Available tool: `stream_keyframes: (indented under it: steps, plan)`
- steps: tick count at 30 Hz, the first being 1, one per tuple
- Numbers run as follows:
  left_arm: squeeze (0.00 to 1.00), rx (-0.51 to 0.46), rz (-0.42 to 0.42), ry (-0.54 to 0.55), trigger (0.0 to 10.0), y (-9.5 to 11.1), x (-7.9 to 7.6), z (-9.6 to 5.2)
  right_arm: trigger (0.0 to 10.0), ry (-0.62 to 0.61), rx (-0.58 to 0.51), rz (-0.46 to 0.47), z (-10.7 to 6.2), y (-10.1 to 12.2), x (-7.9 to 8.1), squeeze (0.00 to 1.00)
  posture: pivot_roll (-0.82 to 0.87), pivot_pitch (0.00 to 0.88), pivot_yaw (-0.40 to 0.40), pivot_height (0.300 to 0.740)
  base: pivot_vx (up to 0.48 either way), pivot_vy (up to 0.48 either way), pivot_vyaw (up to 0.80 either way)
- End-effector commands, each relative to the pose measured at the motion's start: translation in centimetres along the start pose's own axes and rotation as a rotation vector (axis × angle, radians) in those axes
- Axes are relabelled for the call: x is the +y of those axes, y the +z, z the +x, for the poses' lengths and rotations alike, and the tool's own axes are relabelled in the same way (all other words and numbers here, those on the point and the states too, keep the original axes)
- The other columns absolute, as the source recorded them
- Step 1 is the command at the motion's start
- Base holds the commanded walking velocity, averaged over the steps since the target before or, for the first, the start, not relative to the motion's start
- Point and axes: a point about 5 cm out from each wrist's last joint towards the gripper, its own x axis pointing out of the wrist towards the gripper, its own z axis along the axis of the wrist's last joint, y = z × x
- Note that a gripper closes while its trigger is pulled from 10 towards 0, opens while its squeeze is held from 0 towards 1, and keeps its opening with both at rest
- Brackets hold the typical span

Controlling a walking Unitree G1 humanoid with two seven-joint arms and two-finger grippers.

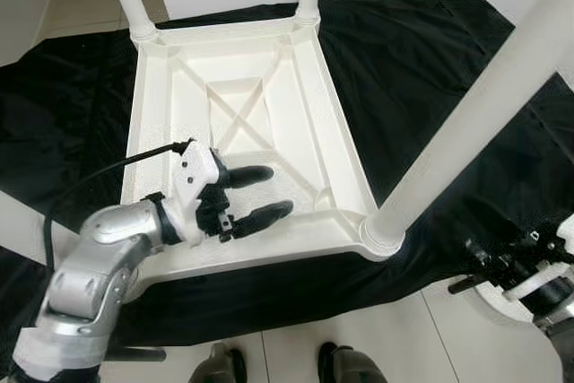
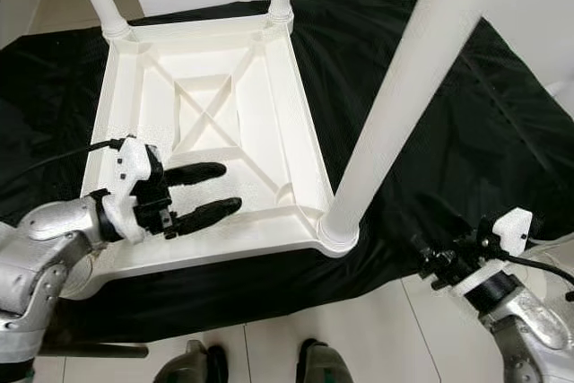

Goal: Building children table

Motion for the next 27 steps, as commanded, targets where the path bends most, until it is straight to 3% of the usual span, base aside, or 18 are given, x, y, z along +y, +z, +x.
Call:
stream_keyframes:
  steps: [1, 8, 20, 22, 27]
  plan:
    - [0.00, 0.030, -0.004, -0.056, 10.0, 0.0, -0.3, -0.6, 10.0, 0.081, 0.006, 0.018, 0.1, 0.2, 0.9, 0.00, -0.09, 0.157, 0.063, 0.740, 0.000, 0.000, 0.00]
    - [0.00, 0.060, -0.002, -0.078, 10.0, -0.1, -0.6, -0.7, 10.0, 0.237, 0.027, 0.022, 1.5, 0.8, 1.9, 0.00, -0.09, 0.146, 0.062, 0.740, 0.000, 0.000, 0.00]
    - [0.00, 0.063, 0.012, -0.071, 10.0, -0.3, -0.4, 0.3, 10.0, 0.274, 0.012, -0.040, 4.5, 0.6, 1.9, 0.00, -0.10, 0.130, 0.049, 0.740, 0.000, 0.000, 0.00]
    - [0.00, 0.066, 0.011, -0.038, 10.0, -0.6, -0.1, 1.0, 10.0, 0.284, -0.013, -0.034, 5.9, 0.4, 2.3, 0.00, -0.10, 0.134, 0.049, 0.740, 0.000, 0.000, 0.00]
    - [0.00, 0.062, -0.006, 0.013, 10.0, -0.7, 0.0, 1.7, 10.0, 0.357, -0.020, -0.007, 6.4, 0.4, 3.3, 0.00, -0.09, 0.149, 0.036, 0.740, 0.000, 0.000, 0.00]
